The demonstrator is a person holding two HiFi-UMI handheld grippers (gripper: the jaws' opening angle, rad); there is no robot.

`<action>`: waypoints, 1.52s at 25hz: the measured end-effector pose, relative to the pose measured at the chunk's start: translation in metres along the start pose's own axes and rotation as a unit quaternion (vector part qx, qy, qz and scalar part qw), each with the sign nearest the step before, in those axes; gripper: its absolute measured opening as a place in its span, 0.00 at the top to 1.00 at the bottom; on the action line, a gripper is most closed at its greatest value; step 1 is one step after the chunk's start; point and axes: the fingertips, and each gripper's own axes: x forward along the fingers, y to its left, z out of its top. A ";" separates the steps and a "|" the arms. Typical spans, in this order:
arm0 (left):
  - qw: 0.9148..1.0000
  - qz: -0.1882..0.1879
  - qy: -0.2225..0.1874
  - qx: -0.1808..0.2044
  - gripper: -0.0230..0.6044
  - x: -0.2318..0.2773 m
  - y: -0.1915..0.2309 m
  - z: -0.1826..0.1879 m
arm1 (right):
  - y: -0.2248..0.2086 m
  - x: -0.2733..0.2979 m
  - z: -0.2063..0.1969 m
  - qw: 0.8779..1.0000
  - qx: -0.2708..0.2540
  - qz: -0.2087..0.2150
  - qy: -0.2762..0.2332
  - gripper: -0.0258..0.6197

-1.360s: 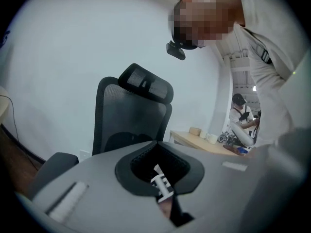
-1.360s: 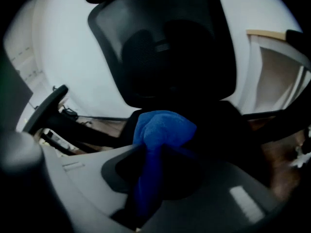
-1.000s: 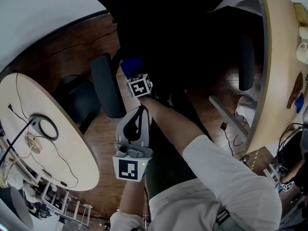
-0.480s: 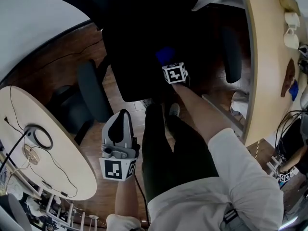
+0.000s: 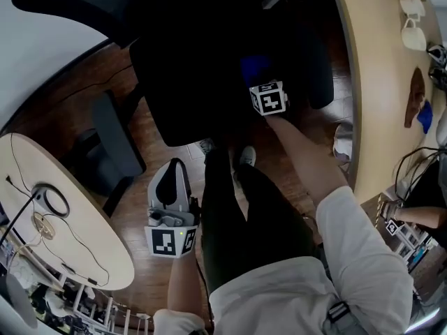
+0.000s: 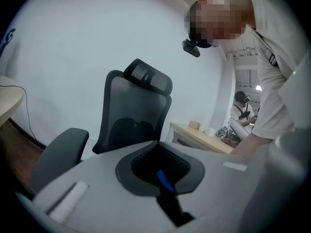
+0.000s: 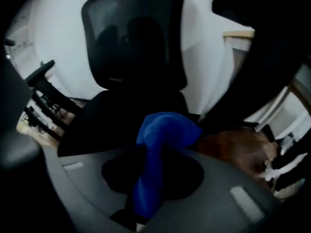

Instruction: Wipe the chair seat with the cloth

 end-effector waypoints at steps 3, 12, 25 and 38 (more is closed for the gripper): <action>1.000 0.025 -0.001 0.000 0.96 -0.007 0.012 -0.009 | 0.146 -0.009 0.010 0.994 -0.005 0.110 -0.028 0.82; 0.998 0.064 -0.017 -0.017 0.96 -0.047 0.059 -0.015 | 0.375 0.070 -0.065 0.983 -0.020 0.178 0.050 0.82; 0.997 0.040 -0.047 -0.047 0.96 -0.057 0.051 -0.014 | 0.195 0.050 -0.096 0.997 -0.024 0.064 0.030 0.82; 0.998 -0.010 -0.045 -0.049 0.96 -0.018 0.007 -0.019 | -0.045 -0.013 -0.118 0.997 0.010 -0.075 0.012 0.82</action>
